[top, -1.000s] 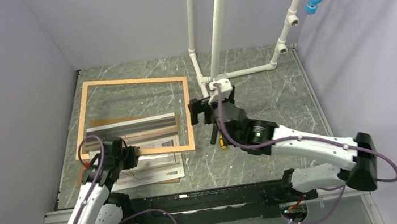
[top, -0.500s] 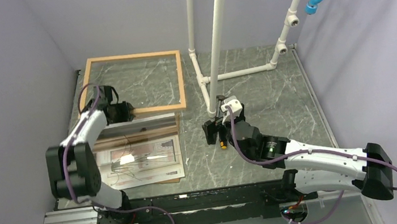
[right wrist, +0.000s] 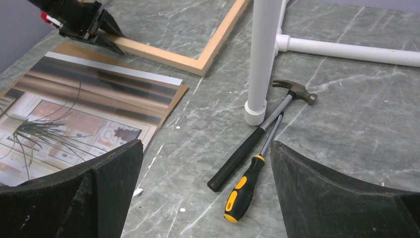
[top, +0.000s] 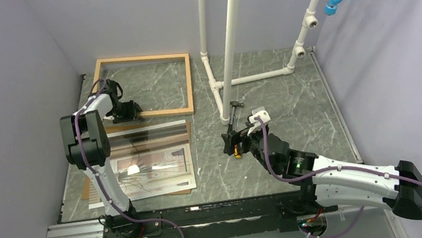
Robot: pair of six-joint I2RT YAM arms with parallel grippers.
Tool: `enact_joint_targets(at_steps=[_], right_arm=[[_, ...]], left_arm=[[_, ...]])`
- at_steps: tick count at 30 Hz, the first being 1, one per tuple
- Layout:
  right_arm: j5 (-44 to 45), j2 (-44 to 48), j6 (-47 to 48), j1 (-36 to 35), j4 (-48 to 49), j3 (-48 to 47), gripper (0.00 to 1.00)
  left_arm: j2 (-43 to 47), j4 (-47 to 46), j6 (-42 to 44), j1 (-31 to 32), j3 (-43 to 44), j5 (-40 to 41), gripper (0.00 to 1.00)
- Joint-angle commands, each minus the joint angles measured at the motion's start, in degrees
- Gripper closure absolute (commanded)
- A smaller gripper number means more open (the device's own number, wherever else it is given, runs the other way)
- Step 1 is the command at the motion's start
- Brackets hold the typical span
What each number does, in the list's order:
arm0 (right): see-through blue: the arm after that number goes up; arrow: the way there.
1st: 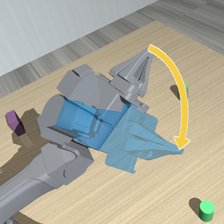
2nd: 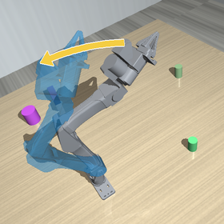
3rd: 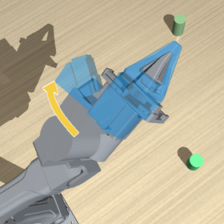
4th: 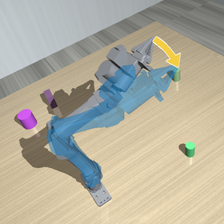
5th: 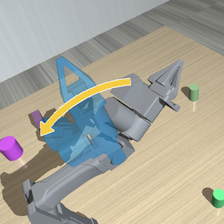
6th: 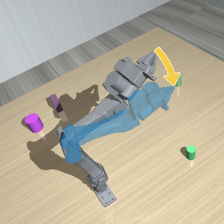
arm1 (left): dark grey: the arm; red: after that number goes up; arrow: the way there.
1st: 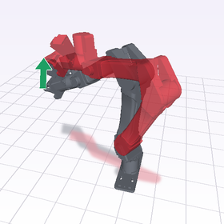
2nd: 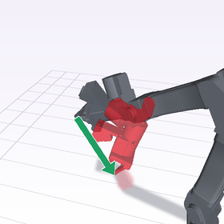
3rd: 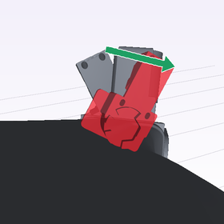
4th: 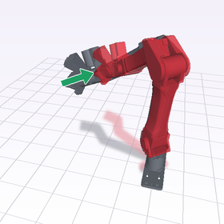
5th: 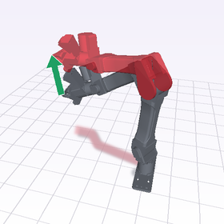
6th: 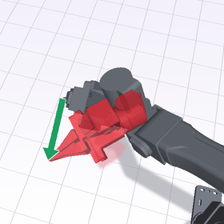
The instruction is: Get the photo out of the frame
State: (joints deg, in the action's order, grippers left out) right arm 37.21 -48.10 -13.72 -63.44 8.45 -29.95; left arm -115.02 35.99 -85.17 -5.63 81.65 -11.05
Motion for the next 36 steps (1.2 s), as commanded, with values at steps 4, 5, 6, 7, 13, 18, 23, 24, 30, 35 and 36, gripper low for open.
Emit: enact_joint_targets(at_steps=[4,5,6,7,13,18,23,24,30,35,36], right_arm=[[0.4,2.1,-1.4,1.3,3.3,1.2,0.0],[0.2,2.1,-1.5,1.4,3.3,1.2,0.0],[-0.1,2.0,-1.6,1.5,3.3,1.3,0.0],[-0.3,2.0,-1.7,1.5,3.3,1.3,0.0],[-0.9,2.0,-2.0,1.8,3.3,1.4,0.0],[-1.0,2.0,-2.1,2.0,3.1,1.4,0.0],[-1.4,2.4,-2.3,2.2,3.2,1.6,0.0],[-1.6,2.4,-2.2,2.2,3.3,1.7,0.0],[-1.8,1.9,-2.4,2.4,3.2,1.5,0.0],[-2.1,1.9,-2.5,2.4,3.3,1.7,0.0],[-2.2,1.8,-2.5,2.5,3.4,1.7,0.0]], left_arm=[[-3.3,-4.6,-0.3,-0.7,5.0,-1.8,1.0],[-3.1,-5.5,-0.7,-0.7,3.9,-2.0,1.0],[-2.6,-6.5,-1.3,-0.7,2.8,-2.1,1.0],[-2.1,-7.4,-1.7,-0.7,1.5,-2.2,1.0],[0.3,-9.9,-2.4,-0.7,-3.4,-1.8,1.0],[1.4,-9.9,-1.0,-0.8,-5.2,-1.6,1.0],[2.9,-10.1,-0.6,-0.8,-7.8,0.0,1.0],[3.1,-11.0,-1.0,-0.8,-8.7,-0.3,1.0],[2.1,-10.8,0.1,-0.9,-7.6,-1.1,0.78],[3.8,-10.7,0.4,-1.1,-7.5,-0.4,0.5],[4.0,-10.6,0.6,-1.3,-7.5,-0.8,0.47]])
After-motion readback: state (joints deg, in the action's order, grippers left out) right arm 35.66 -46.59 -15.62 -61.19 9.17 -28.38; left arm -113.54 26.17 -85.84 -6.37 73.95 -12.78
